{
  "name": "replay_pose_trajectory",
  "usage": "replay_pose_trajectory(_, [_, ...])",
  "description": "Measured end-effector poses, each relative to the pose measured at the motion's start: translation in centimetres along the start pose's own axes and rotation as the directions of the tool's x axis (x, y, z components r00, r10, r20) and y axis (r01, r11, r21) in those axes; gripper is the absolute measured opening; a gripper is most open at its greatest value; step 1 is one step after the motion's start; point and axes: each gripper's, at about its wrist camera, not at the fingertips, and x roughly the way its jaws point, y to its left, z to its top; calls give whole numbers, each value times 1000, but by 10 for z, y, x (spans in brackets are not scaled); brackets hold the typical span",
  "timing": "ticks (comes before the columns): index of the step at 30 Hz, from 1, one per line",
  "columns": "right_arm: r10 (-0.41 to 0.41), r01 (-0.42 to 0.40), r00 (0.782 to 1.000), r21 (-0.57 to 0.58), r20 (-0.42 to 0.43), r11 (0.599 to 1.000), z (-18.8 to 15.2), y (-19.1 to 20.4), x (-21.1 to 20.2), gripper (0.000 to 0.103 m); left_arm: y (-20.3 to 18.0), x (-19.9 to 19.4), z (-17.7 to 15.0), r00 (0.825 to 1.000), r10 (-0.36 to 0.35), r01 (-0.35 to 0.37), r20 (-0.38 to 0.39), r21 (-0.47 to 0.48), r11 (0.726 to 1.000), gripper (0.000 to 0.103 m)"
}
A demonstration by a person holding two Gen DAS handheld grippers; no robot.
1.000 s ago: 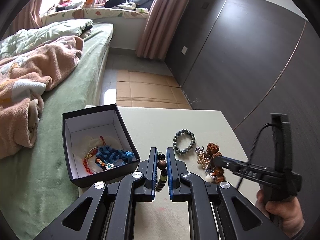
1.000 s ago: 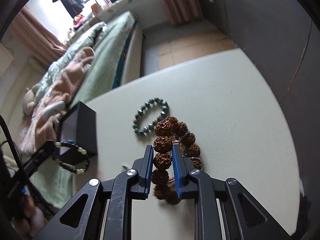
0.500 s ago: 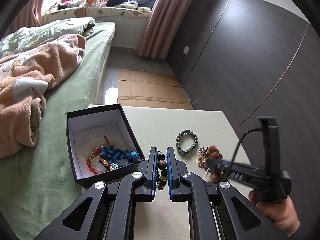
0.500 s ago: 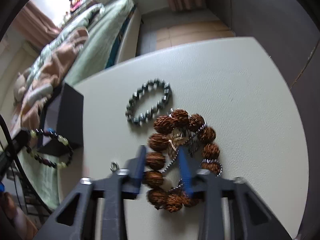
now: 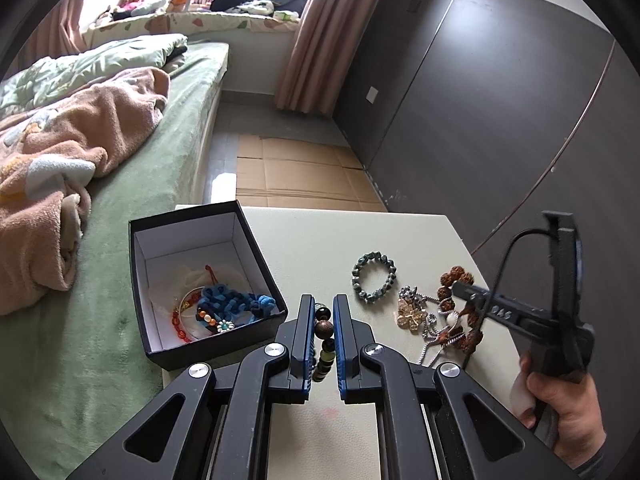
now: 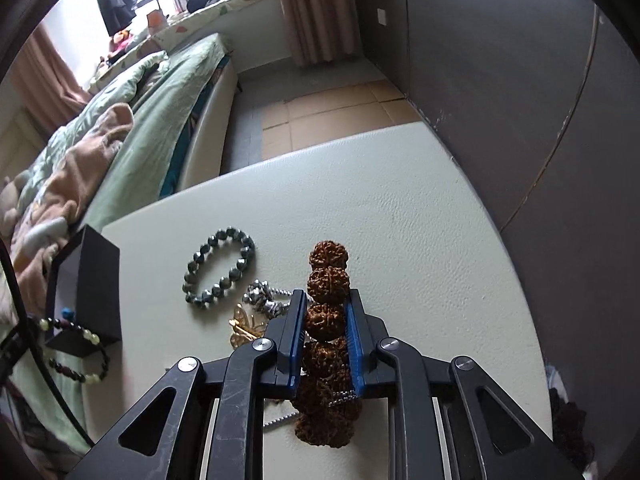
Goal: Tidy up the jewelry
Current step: 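Lift the rudraksha bracelet and its chain off the table with the right tool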
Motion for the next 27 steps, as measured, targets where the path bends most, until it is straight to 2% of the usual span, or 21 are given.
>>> replay_pose_trajectory(4, [14, -14, 998, 4, 69, 1000, 4, 1, -22, 20, 1, 0, 1, 1000, 0, 0, 4, -6, 1000, 9])
replay_pose_trajectory(7, [85, -85, 991, -2, 103, 996, 6, 5, -38, 20, 1, -1, 1, 1000, -2, 2, 7, -9, 1000, 9])
replay_pose_trajectory(10, [134, -131, 987, -43, 84, 990, 2, 16, -36, 20, 0, -2, 1, 1000, -1, 1, 7, -7, 1000, 9])
replay_pose_trajectory(11, [110, -106, 992, -60, 63, 993, 0, 20, -29, 20, 0, -2, 0, 1000, -1, 1, 6, -6, 1000, 9])
replay_pose_trajectory(13, [4, -3, 1000, -66, 24, 998, -4, 18, -11, 20, 0, -2, 0, 1000, -1, 1, 6, -5, 1000, 9])
replay_pose_trajectory(15, [-41, 42, 999, -45, 8, 998, -3, 12, -1, 20, 1, -4, 0, 1000, -1, 1, 8, -6, 1000, 9])
replay_pose_trajectory(18, [-9, 9, 1000, 2, 22, 1000, 1, 1, -4, 20, 4, -4, 0, 1000, 1, -1, 9, -11, 1000, 9])
replay_pose_trajectory(27, [77, -78, 989, 3, 125, 997, 4, 2, -43, 20, 9, -9, 3, 1000, 0, 0, 26, -27, 1000, 9])
